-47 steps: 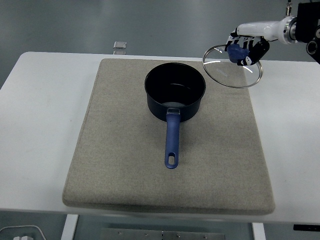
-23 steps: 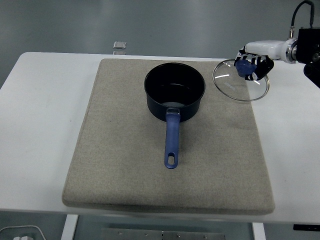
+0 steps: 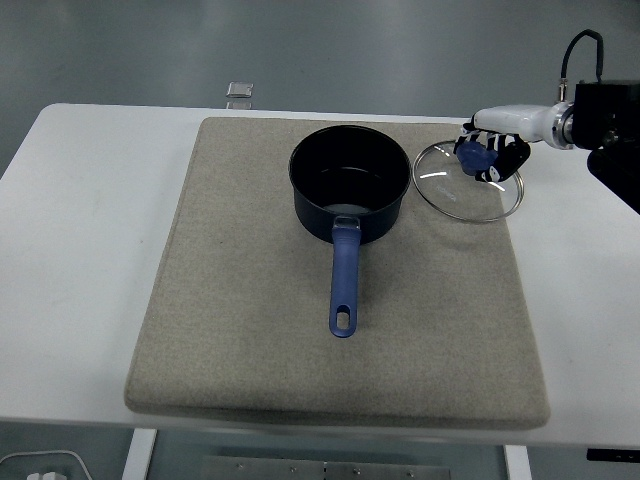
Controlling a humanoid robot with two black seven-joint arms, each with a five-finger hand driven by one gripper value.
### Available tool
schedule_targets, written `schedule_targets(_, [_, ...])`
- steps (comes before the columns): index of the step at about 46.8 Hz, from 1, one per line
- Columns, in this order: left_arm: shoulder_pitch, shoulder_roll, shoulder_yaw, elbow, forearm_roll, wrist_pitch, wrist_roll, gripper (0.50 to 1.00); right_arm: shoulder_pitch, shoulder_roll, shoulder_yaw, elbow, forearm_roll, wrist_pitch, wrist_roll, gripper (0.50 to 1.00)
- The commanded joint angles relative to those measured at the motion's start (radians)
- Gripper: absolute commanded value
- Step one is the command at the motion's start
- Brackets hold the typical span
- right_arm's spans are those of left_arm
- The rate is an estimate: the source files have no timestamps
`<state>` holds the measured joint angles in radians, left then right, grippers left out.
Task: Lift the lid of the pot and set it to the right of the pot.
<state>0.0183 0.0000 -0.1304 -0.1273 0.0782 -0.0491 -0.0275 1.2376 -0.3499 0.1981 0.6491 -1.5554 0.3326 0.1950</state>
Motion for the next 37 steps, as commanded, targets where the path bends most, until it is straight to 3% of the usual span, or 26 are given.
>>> schedule_targets(1, [0.0, 0.0, 0.0, 0.0, 0.0, 0.0, 0.0, 1.0, -0.004, 0.0, 0.0, 0.0, 0.0, -0.003, 0.0, 0.521])
schedule_targets(5, [0.0, 0.0, 0.0, 0.0, 0.0, 0.0, 0.0, 1.0, -0.007, 0.0, 0.001, 0.0, 0.0, -0.004, 0.0, 0.537])
schedule_targets(14, [0.0, 0.0, 0.0, 0.0, 0.0, 0.0, 0.0, 1.0, -0.018, 0.005, 0.0, 0.0, 0.0, -0.021, 0.0, 0.625])
schedule_targets(24, [0.0, 0.0, 0.0, 0.0, 0.0, 0.0, 0.0, 1.0, -0.024, 0.008, 0.0, 0.006, 0.002, -0.021, 0.003, 0.797])
schedule_targets(28, [0.0, 0.0, 0.0, 0.0, 0.0, 0.0, 0.0, 1.0, -0.023, 0.006, 0.003, 0.007, 0.009, -0.021, 0.003, 0.829])
schedule_targets(31, [0.0, 0.0, 0.0, 0.0, 0.0, 0.0, 0.0, 1.0, -0.018, 0.005, 0.009, 0.009, 0.026, -0.02, 0.004, 0.895])
schedule_targets(37, [0.0, 0.0, 0.0, 0.0, 0.0, 0.0, 0.0, 1.0, -0.01, -0.003, 0.02, 0.011, 0.055, -0.012, 0.004, 0.905])
